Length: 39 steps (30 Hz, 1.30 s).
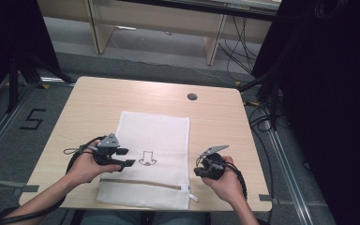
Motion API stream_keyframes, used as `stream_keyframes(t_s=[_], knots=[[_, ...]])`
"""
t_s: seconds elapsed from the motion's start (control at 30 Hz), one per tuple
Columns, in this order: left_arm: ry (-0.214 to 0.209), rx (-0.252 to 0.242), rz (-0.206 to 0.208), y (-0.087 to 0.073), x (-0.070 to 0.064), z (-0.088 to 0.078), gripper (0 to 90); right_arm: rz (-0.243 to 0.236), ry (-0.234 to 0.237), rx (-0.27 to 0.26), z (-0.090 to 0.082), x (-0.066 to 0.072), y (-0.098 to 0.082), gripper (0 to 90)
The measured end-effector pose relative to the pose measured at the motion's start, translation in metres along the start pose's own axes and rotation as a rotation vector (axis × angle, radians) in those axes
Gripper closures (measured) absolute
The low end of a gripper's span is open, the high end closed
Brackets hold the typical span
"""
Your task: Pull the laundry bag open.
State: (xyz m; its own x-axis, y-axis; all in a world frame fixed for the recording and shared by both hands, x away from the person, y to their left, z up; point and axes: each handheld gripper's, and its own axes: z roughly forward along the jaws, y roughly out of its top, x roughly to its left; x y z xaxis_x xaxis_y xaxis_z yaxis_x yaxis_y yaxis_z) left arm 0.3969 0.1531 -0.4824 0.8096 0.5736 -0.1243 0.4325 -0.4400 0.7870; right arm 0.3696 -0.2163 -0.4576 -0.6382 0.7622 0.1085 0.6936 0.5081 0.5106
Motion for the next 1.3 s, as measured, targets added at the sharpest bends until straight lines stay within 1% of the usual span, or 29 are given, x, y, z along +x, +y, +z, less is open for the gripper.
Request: stream_keyframes(t_s=[0.03, 0.07, 0.1, 0.13, 0.17, 0.2, 0.23, 0.27, 0.3, 0.37, 0.4, 0.43, 0.47, 0.5, 0.53, 0.63, 0.7, 0.77, 0.83, 0.87, 0.9, 0.97, 1.0, 1.03, 1.17, 1.2, 1.23, 1.27, 1.3], knots=[[0.000, -0.002, -0.017, 0.000, -0.001, 0.000, 45.2, -0.017, -0.007, -0.009, 0.001, 0.000, 0.000, 86.4], [-0.005, -0.006, -0.008, 0.000, -0.001, 0.000, 45.3, 0.014, -0.008, 0.004, 0.000, 0.002, 0.000, 86.4], [0.003, 0.001, 0.007, 0.000, -0.002, 0.000, 45.3, 0.029, -0.008, 0.008, 0.000, 0.003, -0.001, 86.4], [-0.001, -0.003, -0.006, -0.001, -0.003, 0.001, 45.4, 0.022, -0.001, 0.004, 0.000, 0.003, -0.001, 86.4], [0.007, 0.006, 0.008, 0.000, -0.004, 0.000, 45.5, 0.003, 0.001, 0.002, 0.000, 0.002, -0.001, 86.4], [0.004, 0.005, -0.001, -0.001, -0.005, 0.000, 45.6, 0.033, 0.000, 0.026, -0.002, 0.005, -0.001, 86.5], [-0.004, 0.004, 0.002, -0.001, -0.006, 0.000, 45.6, 0.038, 0.009, 0.032, -0.003, 0.006, -0.002, 86.9], [0.002, 0.000, 0.003, -0.001, -0.008, 0.000, 45.6, 0.014, 0.037, 0.021, -0.003, 0.006, -0.002, 88.3], [-0.001, -0.001, 0.006, -0.001, -0.010, 0.000, 45.6, 0.025, 0.052, 0.043, -0.004, 0.010, -0.002, 88.9], [-0.010, 0.003, 0.013, 0.000, -0.013, 0.002, 45.6, 0.003, 0.061, 0.054, -0.004, 0.013, -0.003, 90.0], [-0.009, 0.006, 0.023, 0.000, -0.014, 0.002, 45.6, 0.028, 0.058, 0.078, -0.004, 0.017, -0.003, 90.0], [-0.006, 0.011, 0.032, 0.002, -0.016, 0.003, 45.6, 0.023, 0.061, 0.087, -0.003, 0.019, -0.003, 90.0], [-0.010, 0.011, 0.040, 0.003, -0.017, 0.004, 45.8, -0.004, 0.066, 0.088, 0.000, 0.020, -0.003, 90.0], [-0.021, 0.007, 0.043, 0.004, -0.019, 0.006, 45.9, 0.013, 0.066, 0.108, 0.001, 0.023, -0.003, 90.0], [-0.034, 0.005, 0.045, 0.005, -0.021, 0.007, 45.9, -0.014, 0.080, 0.100, 0.004, 0.024, -0.003, 90.0], [-0.033, 0.026, 0.068, 0.007, -0.028, 0.012, 47.7, -0.020, 0.096, 0.113, 0.009, 0.026, -0.002, 90.0], [-0.040, 0.032, 0.073, 0.008, -0.030, 0.015, 48.2, -0.009, 0.105, 0.127, 0.011, 0.027, -0.001, 90.0], [-0.050, 0.027, 0.086, 0.009, -0.032, 0.017, 48.2, -0.019, 0.113, 0.129, 0.014, 0.026, -0.001, 90.0], [-0.052, 0.030, 0.104, 0.011, -0.033, 0.017, 48.1, -0.001, 0.112, 0.154, 0.016, 0.028, -0.001, 90.0], [-0.064, 0.024, 0.100, 0.011, -0.034, 0.018, 48.1, -0.017, 0.123, 0.147, 0.017, 0.028, -0.001, 90.0], [-0.062, 0.024, 0.099, 0.012, -0.036, 0.018, 48.0, -0.014, 0.125, 0.151, 0.017, 0.028, -0.001, 90.0], [-0.063, 0.025, 0.118, 0.012, -0.037, 0.019, 47.6, -0.027, 0.121, 0.154, 0.019, 0.027, -0.002, 90.0], [-0.072, 0.023, 0.111, 0.012, -0.038, 0.020, 47.6, -0.027, 0.127, 0.161, 0.019, 0.027, -0.002, 90.0], [-0.069, 0.025, 0.127, 0.013, -0.038, 0.021, 47.6, -0.017, 0.125, 0.167, 0.020, 0.028, -0.002, 90.0], [-0.099, 0.024, 0.146, 0.017, -0.046, 0.026, 48.1, -0.016, 0.120, 0.186, 0.024, 0.027, -0.003, 90.0], [-0.104, 0.024, 0.153, 0.018, -0.048, 0.027, 48.5, 0.003, 0.109, 0.201, 0.024, 0.028, -0.003, 90.0], [-0.103, 0.023, 0.166, 0.019, -0.051, 0.028, 49.0, -0.021, 0.119, 0.191, 0.026, 0.027, -0.003, 90.0], [-0.100, 0.034, 0.192, 0.021, -0.053, 0.029, 50.0, -0.031, 0.119, 0.185, 0.027, 0.027, -0.003, 90.0], [-0.100, 0.043, 0.223, 0.022, -0.055, 0.030, 51.1, -0.026, 0.114, 0.188, 0.028, 0.027, -0.003, 90.0]])
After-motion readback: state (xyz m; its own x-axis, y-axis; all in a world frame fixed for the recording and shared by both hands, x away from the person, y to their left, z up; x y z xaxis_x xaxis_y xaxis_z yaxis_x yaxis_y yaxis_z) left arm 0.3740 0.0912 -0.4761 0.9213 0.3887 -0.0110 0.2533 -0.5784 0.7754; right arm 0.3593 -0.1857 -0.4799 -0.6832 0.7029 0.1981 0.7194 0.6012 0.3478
